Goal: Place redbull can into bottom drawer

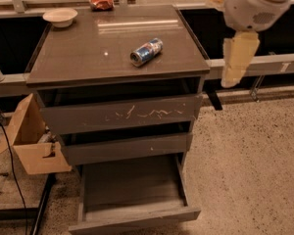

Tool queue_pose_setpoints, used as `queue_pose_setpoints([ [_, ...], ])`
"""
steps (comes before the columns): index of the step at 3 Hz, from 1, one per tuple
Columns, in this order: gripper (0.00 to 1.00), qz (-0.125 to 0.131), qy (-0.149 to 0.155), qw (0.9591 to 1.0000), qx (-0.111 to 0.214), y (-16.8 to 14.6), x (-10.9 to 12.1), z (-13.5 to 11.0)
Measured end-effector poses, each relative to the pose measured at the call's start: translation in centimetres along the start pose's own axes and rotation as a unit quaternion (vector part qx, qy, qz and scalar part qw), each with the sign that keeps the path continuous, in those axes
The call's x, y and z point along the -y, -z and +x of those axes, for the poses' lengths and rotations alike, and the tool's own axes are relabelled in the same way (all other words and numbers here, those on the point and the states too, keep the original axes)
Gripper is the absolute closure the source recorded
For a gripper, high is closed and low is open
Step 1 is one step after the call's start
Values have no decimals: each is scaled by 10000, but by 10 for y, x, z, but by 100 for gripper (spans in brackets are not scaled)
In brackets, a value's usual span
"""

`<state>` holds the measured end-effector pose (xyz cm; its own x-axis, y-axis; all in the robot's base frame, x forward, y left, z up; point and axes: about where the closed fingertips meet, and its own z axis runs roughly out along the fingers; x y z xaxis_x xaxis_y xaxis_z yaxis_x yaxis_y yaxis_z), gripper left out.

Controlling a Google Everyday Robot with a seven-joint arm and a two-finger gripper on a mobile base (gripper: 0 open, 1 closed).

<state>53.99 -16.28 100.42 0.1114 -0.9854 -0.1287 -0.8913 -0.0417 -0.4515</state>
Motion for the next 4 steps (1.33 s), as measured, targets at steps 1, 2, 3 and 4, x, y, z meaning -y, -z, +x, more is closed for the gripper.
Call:
queue_pose_setpoints([
  [1, 0, 172, 852, 9961, -148, -30, 53, -26],
  [2, 0, 171, 842, 9962, -118, -31, 54, -24],
  [3, 0, 169, 809, 9966, -23, -37, 58, -17],
  [4, 0, 281, 1090, 9936, -3, -55, 83, -22],
])
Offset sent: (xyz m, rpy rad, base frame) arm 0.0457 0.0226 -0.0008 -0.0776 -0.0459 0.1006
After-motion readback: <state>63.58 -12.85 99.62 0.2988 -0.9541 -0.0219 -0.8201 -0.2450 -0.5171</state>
